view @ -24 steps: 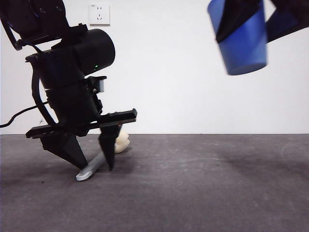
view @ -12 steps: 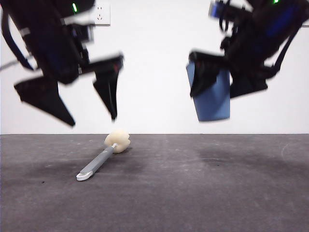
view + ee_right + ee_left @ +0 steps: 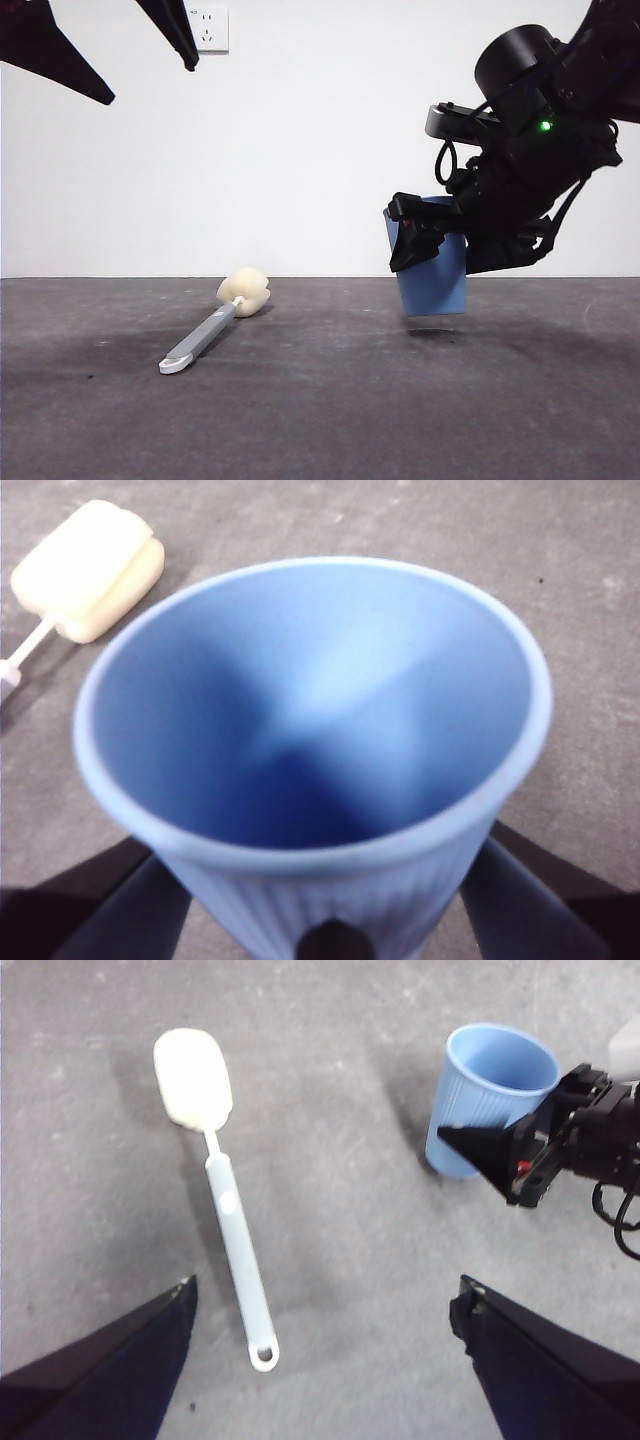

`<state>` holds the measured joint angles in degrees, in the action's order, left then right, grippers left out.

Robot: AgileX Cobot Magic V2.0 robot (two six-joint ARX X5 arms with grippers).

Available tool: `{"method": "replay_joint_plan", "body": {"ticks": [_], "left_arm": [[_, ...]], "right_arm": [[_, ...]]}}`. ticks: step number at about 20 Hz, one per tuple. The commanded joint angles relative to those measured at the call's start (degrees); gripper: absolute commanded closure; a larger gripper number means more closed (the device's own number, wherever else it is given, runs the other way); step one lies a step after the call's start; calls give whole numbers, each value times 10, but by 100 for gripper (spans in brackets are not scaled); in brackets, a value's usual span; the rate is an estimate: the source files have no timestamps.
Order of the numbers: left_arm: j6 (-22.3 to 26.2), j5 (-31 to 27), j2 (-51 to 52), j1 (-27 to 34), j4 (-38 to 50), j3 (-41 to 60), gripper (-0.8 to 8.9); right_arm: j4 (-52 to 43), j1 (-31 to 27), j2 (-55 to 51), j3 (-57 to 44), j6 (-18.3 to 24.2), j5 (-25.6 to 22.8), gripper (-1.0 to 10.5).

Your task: Pick up the cup brush,pick up the cup,insert the brush into the cup,clean the cup,put the cup brush back,put the cup back to the fixed position on the table

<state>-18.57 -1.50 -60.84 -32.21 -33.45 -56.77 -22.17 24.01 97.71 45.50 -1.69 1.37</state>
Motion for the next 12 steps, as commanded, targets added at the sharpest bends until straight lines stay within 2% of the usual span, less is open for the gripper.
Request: {"method": "replay_joint_plan", "body": {"ticks": [1,7,10,12], "left_arm": [[9,2,0,-1,-13,5,381],[22,0,0,-1,-8,5,381],[22,0,0,-1,-8,5,381],[23,0,0,-1,-9,5,381]], "right_arm": [[-39,-2,7,-37,3,-2,959],[-125,-3,7,-119,3,-3,959],[-115,-3,7,-125,15,-2,958],[-111,-3,7,-125,16,-2,873]]}}
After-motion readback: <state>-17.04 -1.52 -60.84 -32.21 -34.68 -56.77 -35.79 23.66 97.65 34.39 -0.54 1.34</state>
